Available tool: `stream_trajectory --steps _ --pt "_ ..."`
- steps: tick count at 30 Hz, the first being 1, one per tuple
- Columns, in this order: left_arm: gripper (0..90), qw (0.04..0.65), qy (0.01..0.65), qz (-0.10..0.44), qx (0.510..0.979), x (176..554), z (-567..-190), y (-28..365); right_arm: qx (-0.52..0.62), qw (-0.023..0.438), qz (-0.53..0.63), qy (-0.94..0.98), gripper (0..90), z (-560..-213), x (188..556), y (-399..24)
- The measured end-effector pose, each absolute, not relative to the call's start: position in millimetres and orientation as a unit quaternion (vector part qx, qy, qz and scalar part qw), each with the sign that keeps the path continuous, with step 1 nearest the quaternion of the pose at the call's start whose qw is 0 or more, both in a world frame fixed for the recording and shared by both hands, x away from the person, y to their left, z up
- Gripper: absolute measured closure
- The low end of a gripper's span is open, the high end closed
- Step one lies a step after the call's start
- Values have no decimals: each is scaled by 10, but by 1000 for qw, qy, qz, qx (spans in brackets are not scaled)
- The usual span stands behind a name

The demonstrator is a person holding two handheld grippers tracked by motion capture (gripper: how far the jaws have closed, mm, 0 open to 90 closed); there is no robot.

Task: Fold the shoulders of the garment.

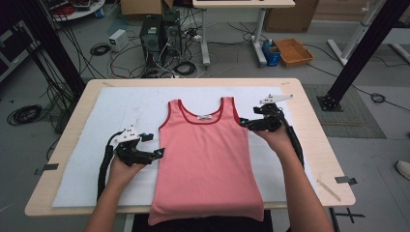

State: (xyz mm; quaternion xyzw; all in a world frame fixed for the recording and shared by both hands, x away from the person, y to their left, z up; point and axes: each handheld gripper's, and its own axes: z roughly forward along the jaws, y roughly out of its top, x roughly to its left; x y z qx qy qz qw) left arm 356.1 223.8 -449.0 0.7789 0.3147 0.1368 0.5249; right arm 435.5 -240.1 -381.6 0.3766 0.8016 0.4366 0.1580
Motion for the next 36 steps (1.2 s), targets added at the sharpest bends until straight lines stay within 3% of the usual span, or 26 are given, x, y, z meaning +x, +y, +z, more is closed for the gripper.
stream_trajectory --steps 11,36 --pt "185 526 315 136 778 3561 -4489 2245 406 150 429 793 181 -3830 4750 -2189" --pt "185 523 312 138 781 3560 -4488 2240 473 124 346 801 182 -4240 5562 -1777"
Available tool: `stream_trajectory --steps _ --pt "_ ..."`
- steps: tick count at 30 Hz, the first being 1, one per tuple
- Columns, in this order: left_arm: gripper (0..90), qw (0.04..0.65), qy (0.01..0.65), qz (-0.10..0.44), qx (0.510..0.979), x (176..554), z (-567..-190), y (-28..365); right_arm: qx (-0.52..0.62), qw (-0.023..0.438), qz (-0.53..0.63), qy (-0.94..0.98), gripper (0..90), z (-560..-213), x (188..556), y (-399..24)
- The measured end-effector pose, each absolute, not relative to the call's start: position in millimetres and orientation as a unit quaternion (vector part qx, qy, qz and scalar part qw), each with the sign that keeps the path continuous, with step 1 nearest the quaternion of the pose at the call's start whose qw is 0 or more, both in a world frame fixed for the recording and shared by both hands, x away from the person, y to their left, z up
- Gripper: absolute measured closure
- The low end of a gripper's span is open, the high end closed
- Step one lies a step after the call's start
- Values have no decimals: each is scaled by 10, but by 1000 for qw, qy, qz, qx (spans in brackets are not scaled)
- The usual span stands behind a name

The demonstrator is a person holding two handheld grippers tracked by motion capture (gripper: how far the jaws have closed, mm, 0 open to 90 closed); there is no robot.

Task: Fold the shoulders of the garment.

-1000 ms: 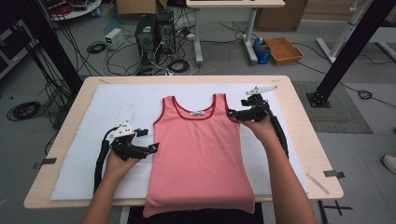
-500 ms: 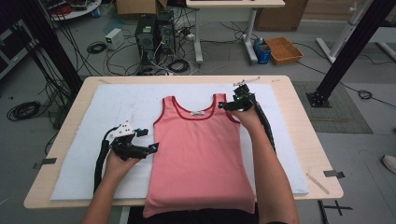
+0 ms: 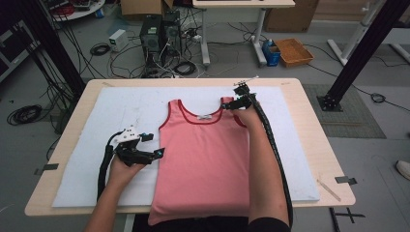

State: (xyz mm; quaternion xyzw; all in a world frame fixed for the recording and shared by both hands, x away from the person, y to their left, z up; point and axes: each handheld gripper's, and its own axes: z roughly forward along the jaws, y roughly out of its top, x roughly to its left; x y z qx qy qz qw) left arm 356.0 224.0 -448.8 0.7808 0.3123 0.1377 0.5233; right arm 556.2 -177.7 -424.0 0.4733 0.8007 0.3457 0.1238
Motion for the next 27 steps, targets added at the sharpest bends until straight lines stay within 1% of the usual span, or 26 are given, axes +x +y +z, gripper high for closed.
stream_trajectory --steps 6,9,11,13,16,17,18,19,20,22,23,27 --pt "185 527 318 133 777 3568 -4491 2249 483 126 332 800 182 -4301 5673 -1655" --pt "184 522 315 141 780 3556 -4489 2235 486 125 333 799 193 -4318 5712 -1610" --pt "185 513 310 149 786 3546 -4487 2206 487 126 339 795 278 -4310 5723 -1622" --pt "185 510 308 152 789 3544 -4488 2192 493 130 349 786 344 -4311 5735 -1657" --pt "184 513 309 148 787 3546 -4486 2210 497 137 330 791 363 -4387 5739 -1645" --pt "184 514 312 148 785 3551 -4487 2215 496 148 325 792 398 -4386 5728 -1626" --pt "185 515 314 147 784 3553 -4488 2220 494 159 315 795 452 -4380 5718 -1605" --pt "184 516 316 146 783 3555 -4488 2220 489 171 303 800 530 -4369 5707 -1589" --pt "184 516 316 146 783 3555 -4489 2219 486 167 301 803 613 -4353 5697 -1586" --pt "184 515 317 146 783 3556 -4489 2218 480 159 300 809 651 -4338 5685 -1589" --pt "184 515 316 145 783 3556 -4489 2219 478 161 291 813 696 -4316 5672 -1587" --pt "184 514 315 147 784 3552 -4489 2213 456 155 301 823 823 -4207 5597 -1629"
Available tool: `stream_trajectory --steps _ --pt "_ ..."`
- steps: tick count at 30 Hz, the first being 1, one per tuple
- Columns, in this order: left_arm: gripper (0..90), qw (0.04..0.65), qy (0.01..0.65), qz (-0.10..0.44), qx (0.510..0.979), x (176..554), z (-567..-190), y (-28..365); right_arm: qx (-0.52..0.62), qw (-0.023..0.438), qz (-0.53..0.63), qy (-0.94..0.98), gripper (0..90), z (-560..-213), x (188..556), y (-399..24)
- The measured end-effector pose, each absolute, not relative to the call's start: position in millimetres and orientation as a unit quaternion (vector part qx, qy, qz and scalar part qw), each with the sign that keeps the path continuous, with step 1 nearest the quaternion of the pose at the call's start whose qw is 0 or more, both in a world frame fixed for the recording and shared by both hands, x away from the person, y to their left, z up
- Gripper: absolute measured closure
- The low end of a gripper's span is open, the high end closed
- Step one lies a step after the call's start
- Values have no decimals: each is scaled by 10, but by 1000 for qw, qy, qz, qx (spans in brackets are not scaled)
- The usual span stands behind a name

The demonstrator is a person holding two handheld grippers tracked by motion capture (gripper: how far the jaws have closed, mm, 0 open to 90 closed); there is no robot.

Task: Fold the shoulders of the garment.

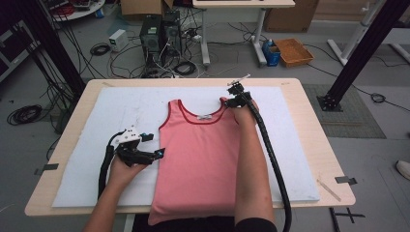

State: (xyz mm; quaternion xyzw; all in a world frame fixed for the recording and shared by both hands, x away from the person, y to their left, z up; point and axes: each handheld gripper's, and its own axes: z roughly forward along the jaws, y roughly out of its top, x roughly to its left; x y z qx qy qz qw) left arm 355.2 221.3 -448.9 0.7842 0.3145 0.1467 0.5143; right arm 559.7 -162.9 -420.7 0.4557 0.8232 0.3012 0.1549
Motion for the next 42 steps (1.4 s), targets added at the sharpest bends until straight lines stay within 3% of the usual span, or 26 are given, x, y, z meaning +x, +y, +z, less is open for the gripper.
stream_trajectory --steps 9,18,28,30,32,36,42 --pt "184 515 318 145 783 3559 -4489 2220 408 141 341 835 861 -4021 5359 -1678" --pt "184 512 318 148 784 3554 -4489 2209 366 144 429 813 862 -3842 4876 -1725" --pt "184 511 319 148 784 3553 -4489 2207 341 163 457 805 857 -4025 4178 -1781" --pt "184 511 319 149 784 3551 -4488 2205 341 165 449 809 803 -4108 4039 -1761" --pt "185 510 317 151 786 3550 -4489 2202 344 164 438 814 639 -4207 3946 -1741" --pt "184 508 316 151 787 3548 -4489 2194 334 192 430 816 570 -4175 3910 -1753" --pt "184 509 320 148 785 3556 -4489 2206 292 206 424 832 554 -3964 4063 -1647"
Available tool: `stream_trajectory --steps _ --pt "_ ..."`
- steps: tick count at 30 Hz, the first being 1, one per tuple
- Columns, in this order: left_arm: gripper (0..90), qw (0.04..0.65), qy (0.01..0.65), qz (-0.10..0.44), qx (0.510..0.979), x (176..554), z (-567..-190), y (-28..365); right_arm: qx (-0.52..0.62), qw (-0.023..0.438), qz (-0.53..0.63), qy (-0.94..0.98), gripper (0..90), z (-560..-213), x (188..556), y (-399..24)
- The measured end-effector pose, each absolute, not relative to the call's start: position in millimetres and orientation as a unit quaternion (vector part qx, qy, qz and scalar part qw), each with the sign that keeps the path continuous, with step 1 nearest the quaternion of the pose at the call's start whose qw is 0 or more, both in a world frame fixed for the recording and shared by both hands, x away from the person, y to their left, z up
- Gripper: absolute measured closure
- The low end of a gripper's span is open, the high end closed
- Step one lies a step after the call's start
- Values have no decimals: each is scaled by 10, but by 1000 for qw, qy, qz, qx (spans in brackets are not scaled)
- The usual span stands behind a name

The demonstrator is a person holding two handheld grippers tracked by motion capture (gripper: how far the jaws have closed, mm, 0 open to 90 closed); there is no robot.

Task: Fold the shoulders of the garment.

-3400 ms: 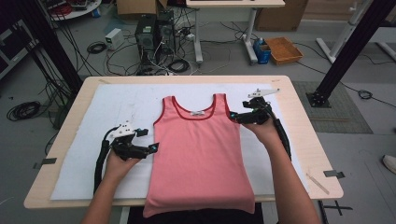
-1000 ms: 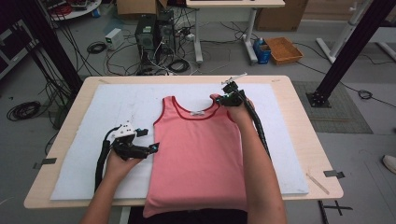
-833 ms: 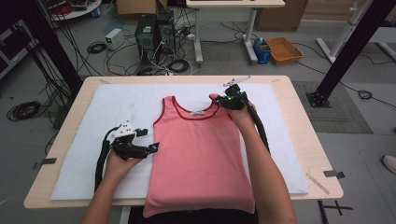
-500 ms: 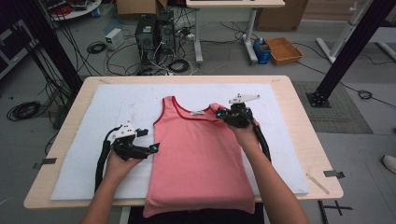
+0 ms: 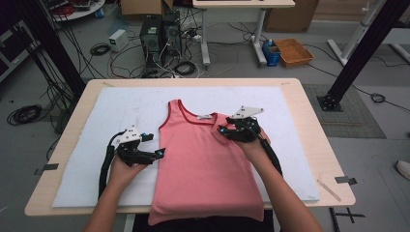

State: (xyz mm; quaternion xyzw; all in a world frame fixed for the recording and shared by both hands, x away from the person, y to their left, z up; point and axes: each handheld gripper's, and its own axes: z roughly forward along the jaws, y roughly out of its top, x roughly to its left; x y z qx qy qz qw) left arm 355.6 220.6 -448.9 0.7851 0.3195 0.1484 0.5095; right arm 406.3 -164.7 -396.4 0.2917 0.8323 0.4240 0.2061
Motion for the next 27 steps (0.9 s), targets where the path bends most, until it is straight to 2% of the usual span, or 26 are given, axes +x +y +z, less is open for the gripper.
stream_trajectory --steps 5,9,11,19,27 --pt "185 509 317 152 786 3554 -4489 2200 277 183 390 859 589 -4059 4254 -1473" --pt "185 510 319 147 785 3556 -4489 2207 283 159 361 874 788 -4207 4338 -1422" --pt "185 512 320 146 784 3561 -4490 2214 283 155 357 877 839 -4237 4348 -1433" --pt "184 511 320 147 784 3560 -4491 2210 281 153 399 859 850 -4130 4193 -1566" --pt "184 508 318 151 786 3558 -4489 2205 264 161 457 834 847 -4091 3707 -1766"
